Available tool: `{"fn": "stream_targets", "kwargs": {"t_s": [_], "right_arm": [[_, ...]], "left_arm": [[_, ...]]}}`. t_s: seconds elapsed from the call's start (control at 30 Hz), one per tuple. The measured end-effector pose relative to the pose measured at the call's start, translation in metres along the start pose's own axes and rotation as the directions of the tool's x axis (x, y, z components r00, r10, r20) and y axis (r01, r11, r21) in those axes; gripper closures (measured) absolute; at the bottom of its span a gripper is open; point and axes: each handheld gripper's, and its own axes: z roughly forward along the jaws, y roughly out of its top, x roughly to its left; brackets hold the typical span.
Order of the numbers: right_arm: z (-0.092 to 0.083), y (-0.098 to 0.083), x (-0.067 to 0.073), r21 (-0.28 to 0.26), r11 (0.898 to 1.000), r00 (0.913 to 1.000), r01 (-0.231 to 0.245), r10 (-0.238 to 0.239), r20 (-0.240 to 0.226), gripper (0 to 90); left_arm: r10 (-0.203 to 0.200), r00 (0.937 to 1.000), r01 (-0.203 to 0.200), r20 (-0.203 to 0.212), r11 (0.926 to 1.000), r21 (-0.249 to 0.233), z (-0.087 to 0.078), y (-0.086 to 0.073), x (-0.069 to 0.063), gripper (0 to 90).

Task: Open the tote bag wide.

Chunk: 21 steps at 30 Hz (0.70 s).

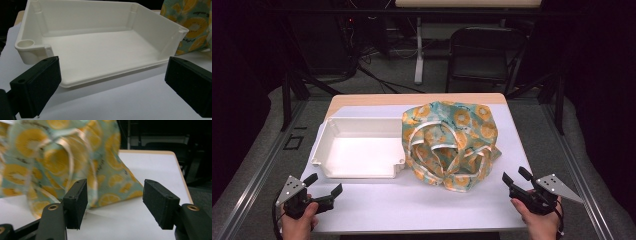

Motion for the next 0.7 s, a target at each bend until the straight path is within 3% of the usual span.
{"fn": "stream_targets", "kwargs": {"t_s": [0.13,0.2,0.3,0.4,0.57,0.63,0.7], "right_arm": [[-0.001,0.012,0.014,-0.024,1.000,0.9984,0.000,-0.001,-0.057,36.8],[0.002,0.019,0.027,-0.025,0.999,0.9957,0.041,-0.043,-0.082,36.1],[0.004,0.023,0.033,-0.018,0.998,0.9939,0.059,-0.060,-0.092,36.1],[0.008,0.030,0.041,-0.027,0.997,0.9926,0.066,-0.068,-0.101,37.0],[0.016,0.040,0.054,-0.045,0.996,0.9847,0.078,-0.084,-0.153,39.2],[0.019,0.044,0.057,-0.051,0.993,0.9853,0.103,-0.109,-0.131,37.1],[0.024,0.053,0.057,-0.058,0.994,0.9882,0.094,-0.100,-0.116,32.7]], "left_arm": [[0.014,0.9995,-0.014,0.027,0.9999,-0.002,0.003,0.009,-0.017,4.2],[0.040,0.9987,-0.040,0.032,0.9992,-0.008,0.007,0.016,-0.028,9.2],[0.069,0.9965,-0.069,0.048,0.9976,0.001,0.016,0.028,-0.044,13.5],[0.101,0.9918,-0.103,0.078,0.9947,0.011,0.029,0.038,-0.058,18.6],[0.119,0.9827,-0.118,0.142,0.9929,-0.014,0.046,0.059,-0.077,29.5],[0.129,0.9800,-0.126,0.152,0.9917,-0.027,0.052,0.069,-0.086,33.4],[0.136,0.9754,-0.129,0.174,0.9904,-0.051,0.058,0.079,-0.093,36.6]]}}
